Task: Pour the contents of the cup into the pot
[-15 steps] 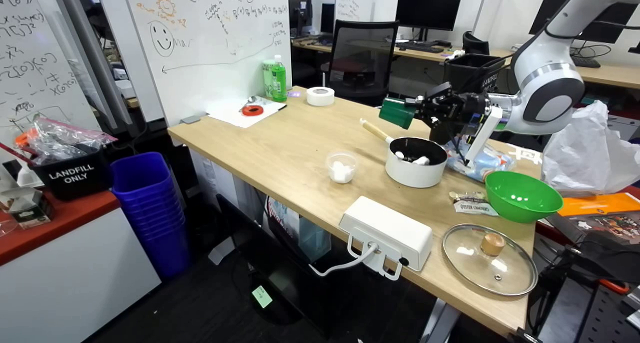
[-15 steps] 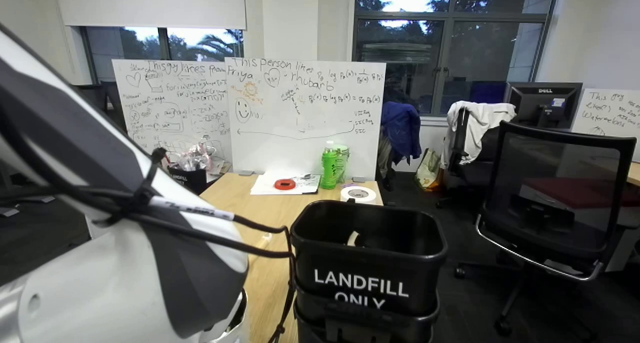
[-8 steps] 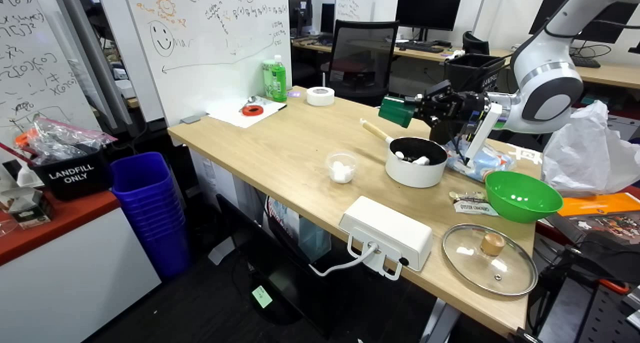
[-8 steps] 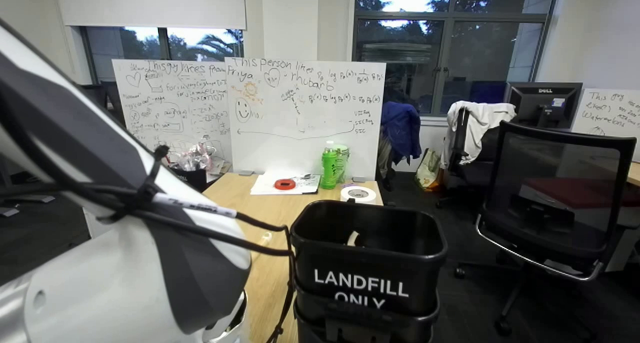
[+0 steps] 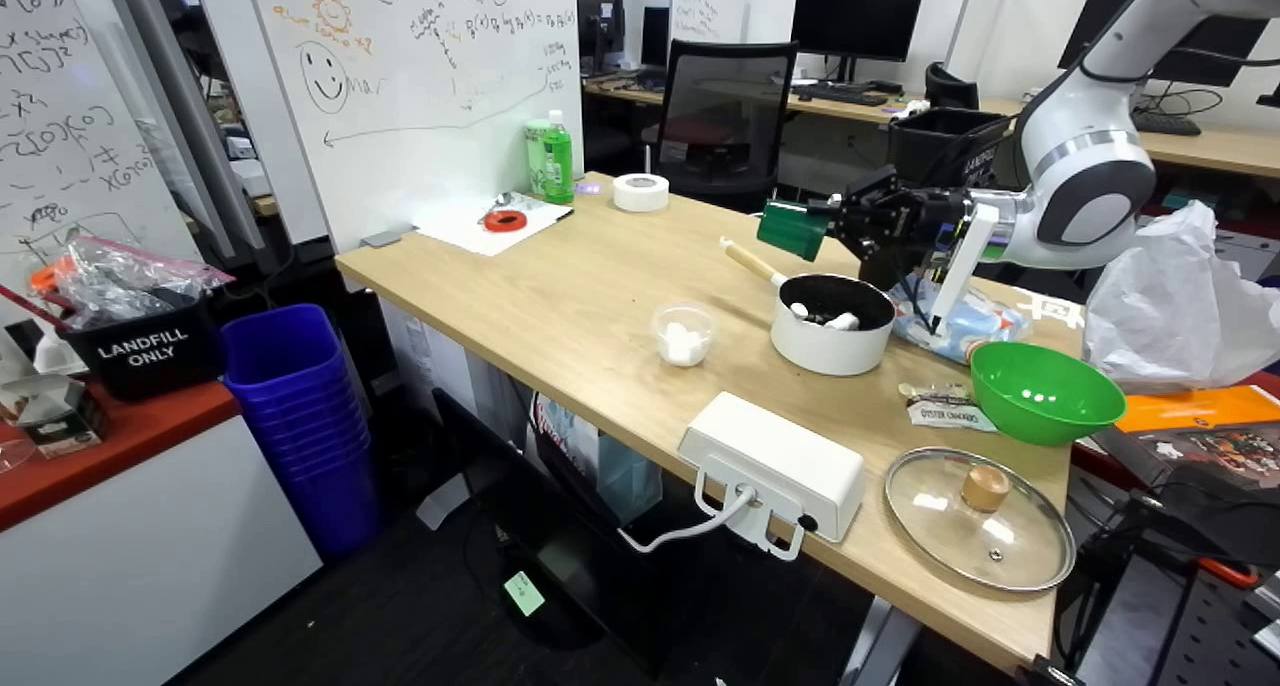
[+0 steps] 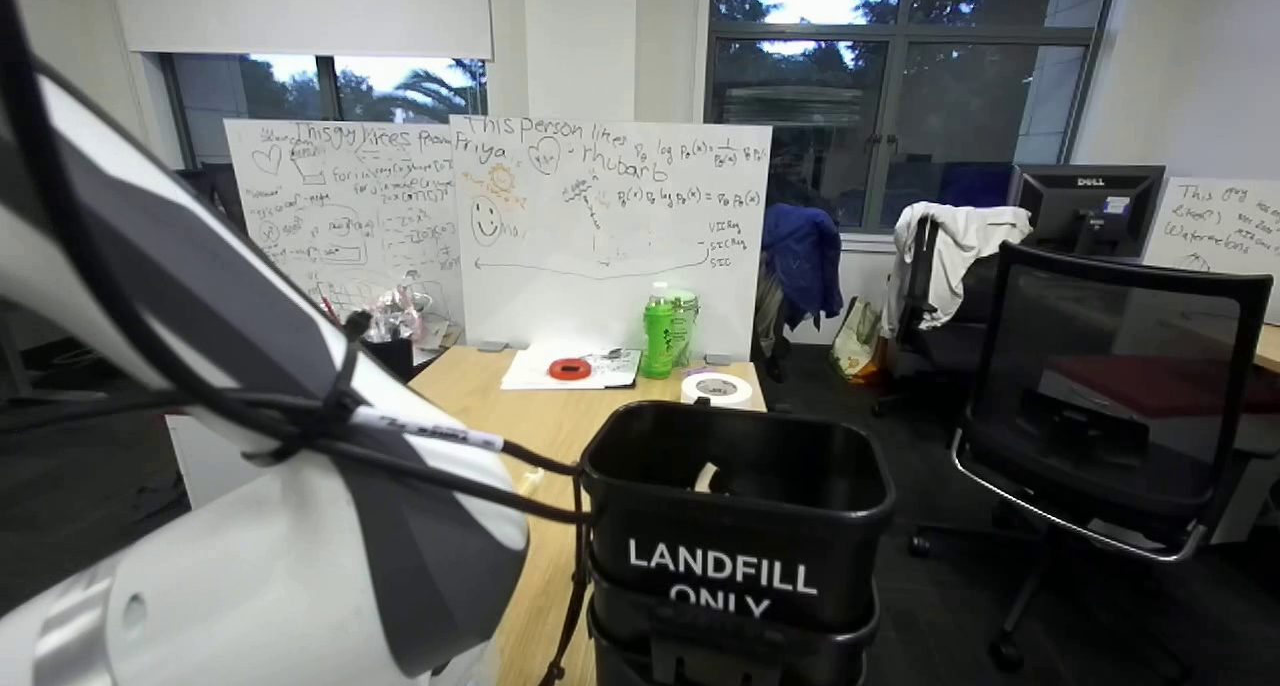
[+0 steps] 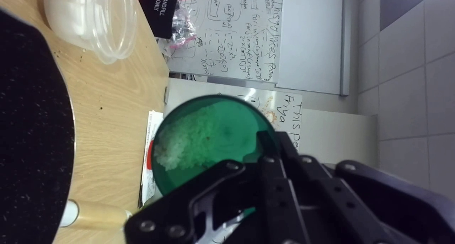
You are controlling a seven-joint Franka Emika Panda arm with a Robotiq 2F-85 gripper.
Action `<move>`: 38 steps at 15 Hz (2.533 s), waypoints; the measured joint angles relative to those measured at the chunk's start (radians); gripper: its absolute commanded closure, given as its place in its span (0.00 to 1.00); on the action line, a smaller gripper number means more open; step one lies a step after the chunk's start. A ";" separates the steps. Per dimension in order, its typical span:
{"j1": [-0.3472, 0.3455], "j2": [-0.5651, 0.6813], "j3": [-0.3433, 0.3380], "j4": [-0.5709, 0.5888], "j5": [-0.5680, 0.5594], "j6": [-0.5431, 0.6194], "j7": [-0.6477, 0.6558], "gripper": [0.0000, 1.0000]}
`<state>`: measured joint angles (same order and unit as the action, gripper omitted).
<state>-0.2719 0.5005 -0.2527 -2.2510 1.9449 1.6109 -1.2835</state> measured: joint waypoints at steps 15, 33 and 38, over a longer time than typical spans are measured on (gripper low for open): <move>-0.006 0.013 -0.015 -0.053 0.061 -0.068 -0.093 0.99; -0.007 0.017 -0.021 -0.084 0.133 -0.245 -0.261 0.99; -0.007 0.027 -0.022 -0.084 0.135 -0.273 -0.289 0.99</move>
<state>-0.2785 0.5279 -0.2745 -2.3348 2.0798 1.3382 -1.5720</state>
